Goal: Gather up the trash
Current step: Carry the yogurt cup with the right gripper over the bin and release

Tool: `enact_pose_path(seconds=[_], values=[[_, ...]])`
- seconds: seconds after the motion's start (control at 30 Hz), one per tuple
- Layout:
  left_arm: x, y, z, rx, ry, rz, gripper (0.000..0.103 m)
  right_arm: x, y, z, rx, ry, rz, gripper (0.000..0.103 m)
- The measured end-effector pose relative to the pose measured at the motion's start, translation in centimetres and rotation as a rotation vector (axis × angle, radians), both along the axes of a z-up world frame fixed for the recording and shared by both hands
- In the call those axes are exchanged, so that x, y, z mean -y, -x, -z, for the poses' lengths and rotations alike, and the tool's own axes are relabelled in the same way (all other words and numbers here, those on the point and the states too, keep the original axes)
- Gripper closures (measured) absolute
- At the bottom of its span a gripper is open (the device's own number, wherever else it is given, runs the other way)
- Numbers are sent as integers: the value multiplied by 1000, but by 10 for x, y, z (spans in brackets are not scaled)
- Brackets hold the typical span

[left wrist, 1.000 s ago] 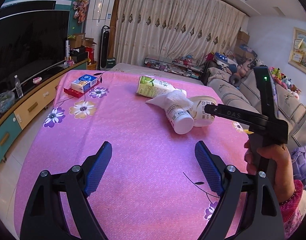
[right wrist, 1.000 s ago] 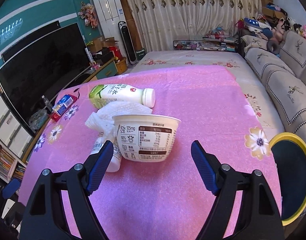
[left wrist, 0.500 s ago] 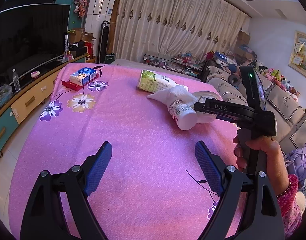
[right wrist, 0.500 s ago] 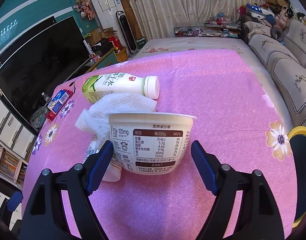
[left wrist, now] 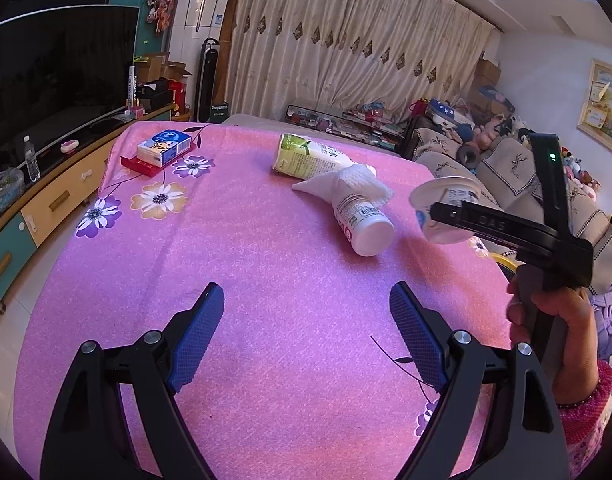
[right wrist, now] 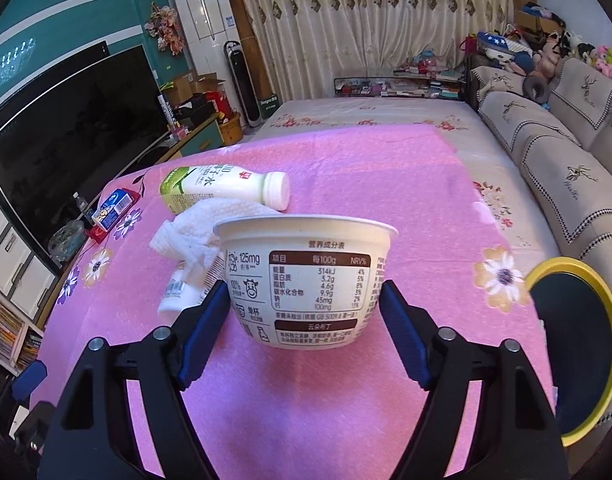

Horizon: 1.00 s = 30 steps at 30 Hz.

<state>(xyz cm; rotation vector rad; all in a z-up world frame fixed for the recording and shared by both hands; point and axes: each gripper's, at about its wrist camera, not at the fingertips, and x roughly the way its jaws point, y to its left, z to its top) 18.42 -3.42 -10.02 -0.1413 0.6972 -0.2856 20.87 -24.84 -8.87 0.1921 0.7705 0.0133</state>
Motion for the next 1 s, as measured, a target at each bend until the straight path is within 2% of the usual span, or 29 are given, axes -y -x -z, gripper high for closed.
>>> enact_pose_path(seconds=[0.2, 0.53, 0.8, 1.0], values=[[15, 1, 0, -1, -18, 24, 19, 33, 32, -6, 43, 43, 90, 31], [47, 0, 1, -15, -38, 79, 19, 137, 73, 4, 35, 67, 341, 31], [75, 2, 1, -15, -74, 117, 19, 196, 80, 21, -3, 73, 459, 31], [89, 0, 3, -22, -94, 134, 19, 223, 79, 35, -36, 71, 510, 30]])
